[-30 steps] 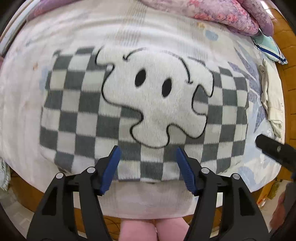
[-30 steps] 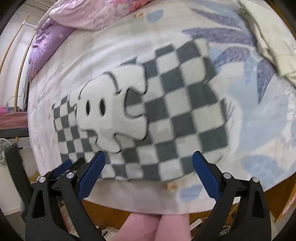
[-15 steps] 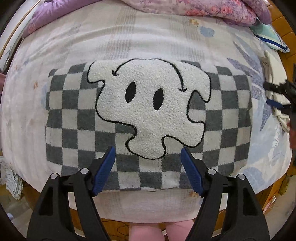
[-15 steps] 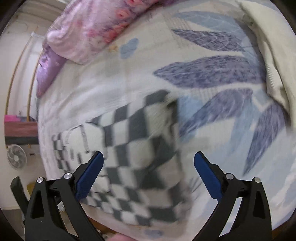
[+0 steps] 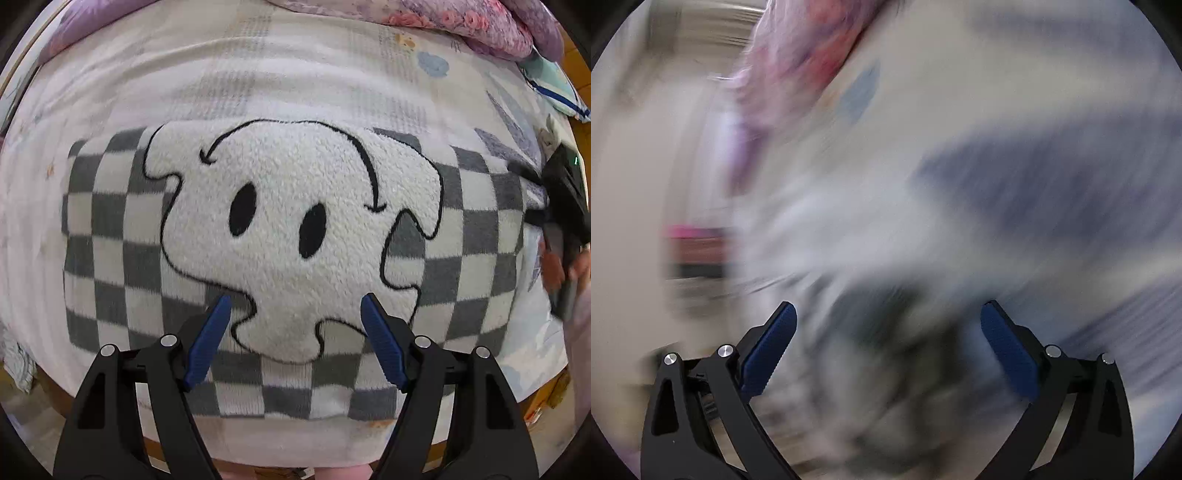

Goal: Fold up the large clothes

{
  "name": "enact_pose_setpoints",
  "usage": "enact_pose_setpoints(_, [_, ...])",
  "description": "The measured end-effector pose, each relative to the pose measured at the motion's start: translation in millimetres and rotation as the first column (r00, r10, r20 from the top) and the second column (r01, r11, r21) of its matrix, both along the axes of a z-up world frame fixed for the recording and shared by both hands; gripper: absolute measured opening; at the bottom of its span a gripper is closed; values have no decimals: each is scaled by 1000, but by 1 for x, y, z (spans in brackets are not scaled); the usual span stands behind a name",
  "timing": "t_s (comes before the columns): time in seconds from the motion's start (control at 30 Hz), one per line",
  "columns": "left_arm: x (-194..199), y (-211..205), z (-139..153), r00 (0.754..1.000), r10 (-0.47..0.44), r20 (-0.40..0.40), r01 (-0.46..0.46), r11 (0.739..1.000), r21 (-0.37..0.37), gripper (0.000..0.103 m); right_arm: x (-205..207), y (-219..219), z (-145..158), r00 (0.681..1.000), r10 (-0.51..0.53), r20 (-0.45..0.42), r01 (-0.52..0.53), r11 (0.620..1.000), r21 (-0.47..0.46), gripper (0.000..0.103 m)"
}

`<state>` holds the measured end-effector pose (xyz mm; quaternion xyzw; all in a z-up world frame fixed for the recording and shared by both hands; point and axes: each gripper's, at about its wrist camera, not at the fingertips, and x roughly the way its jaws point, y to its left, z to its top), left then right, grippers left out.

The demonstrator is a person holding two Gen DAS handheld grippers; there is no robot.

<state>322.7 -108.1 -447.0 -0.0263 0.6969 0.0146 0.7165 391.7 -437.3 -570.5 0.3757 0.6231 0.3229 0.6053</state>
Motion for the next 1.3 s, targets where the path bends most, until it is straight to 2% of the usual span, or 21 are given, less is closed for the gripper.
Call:
enact_pose_setpoints(0.03, [4, 0, -1, 1000, -4, 4, 4, 1000, 0, 74, -14, 4, -1, 1000, 4, -5, -3, 1000, 16, 95])
enact_pose_setpoints(0.1, [12, 1, -1, 1000, -11, 13, 11, 1000, 17, 74, -38, 13, 9, 998, 25, 51, -23, 999, -41, 95])
enact_pose_setpoints(0.23, [24, 5, 7, 999, -9, 48, 9, 1000, 13, 74, -89, 34, 8, 998, 33, -57, -36, 998, -51, 95])
enact_pose_setpoints(0.27, [27, 6, 9, 999, -9, 51, 8, 1000, 15, 74, -104, 39, 7, 996, 30, -89, -37, 996, -76, 95])
enact_pose_setpoints(0.33, [31, 8, 13, 998, -5, 63, 4, 1000, 16, 74, -121, 47, 13, 995, 29, -93, -42, 989, -145, 95])
enact_pose_setpoints(0.4, [36, 9, 16, 997, -6, 77, 6, 1000, 10, 74, -137, 62, 21, 994, 74, -79, -94, 954, -285, 95])
enact_pose_setpoints(0.43, [37, 9, 18, 997, -9, 82, 8, 1000, 14, 74, -141, 69, 25, 994, 87, -74, -106, 936, -335, 89])
enact_pose_setpoints(0.5, [40, 8, 22, 995, -16, 98, 15, 1000, 15, 74, -147, 81, 33, 994, 85, -66, -106, 870, -481, 77])
enact_pose_setpoints(0.53, [41, 8, 23, 995, -23, 100, 22, 1000, 9, 73, -148, 84, 35, 995, 60, -75, -91, 852, -516, 71])
enact_pose_setpoints(0.57, [44, 7, 26, 993, -36, 110, 36, 999, 6, 70, -148, 85, 37, 995, 18, -95, -67, 837, -542, 67])
enact_pose_setpoints(0.6, [45, 6, 28, 992, -44, 118, 43, 999, 12, 58, -147, 86, 38, 994, -10, -111, -55, 827, -560, 62])
enact_pose_setpoints(0.63, [47, 5, 28, 992, -50, 118, 48, 999, 16, 50, -147, 90, 42, 991, -38, -126, -43, 810, -585, 58])
enact_pose_setpoints(0.67, [51, 5, 27, 993, -55, 107, 55, 998, 10, 38, -147, 96, 46, 990, -55, -130, -37, 787, -616, 57])
enact_pose_setpoints(0.77, [67, 6, 24, 995, -55, 88, 61, 996, -68, 32, -148, 111, 50, 988, -93, -127, -20, 727, -686, 57])
enact_pose_setpoints(0.8, [73, 6, 24, 994, -57, 89, 64, 995, -80, 22, -148, 114, 49, 986, -101, -132, -19, 720, -694, 58])
enact_pose_setpoints(0.87, [90, 6, 19, 996, -64, 68, 71, 992, -101, 9, -143, 115, 46, 979, -128, -160, -19, 720, -694, 60])
enact_pose_setpoints(1.03, [140, 15, -20, 994, -59, -88, 50, 994, -101, 8, -135, 113, 40, 964, -154, -216, -34, 736, -676, 66])
enact_pose_setpoints(1.13, [155, 26, -52, 981, -48, -189, 35, 997, -72, 8, -130, 110, 36, 956, -170, -238, -30, 753, -658, 71])
enact_pose_setpoints(1.17, [157, 30, -74, 964, -47, -263, 25, 996, -87, 7, -130, 104, 32, 953, -180, -246, -25, 759, -651, 72])
enact_pose_setpoints(1.23, [160, 36, -97, 961, -34, -275, 4, 994, -108, 7, -130, 103, 28, 947, -198, -251, -9, 769, -639, 77])
enact_pose_setpoints(1.3, [168, 44, -110, 951, 10, -308, -54, 989, -135, 7, -130, 105, 27, 950, -200, -240, 1, 770, -638, 78])
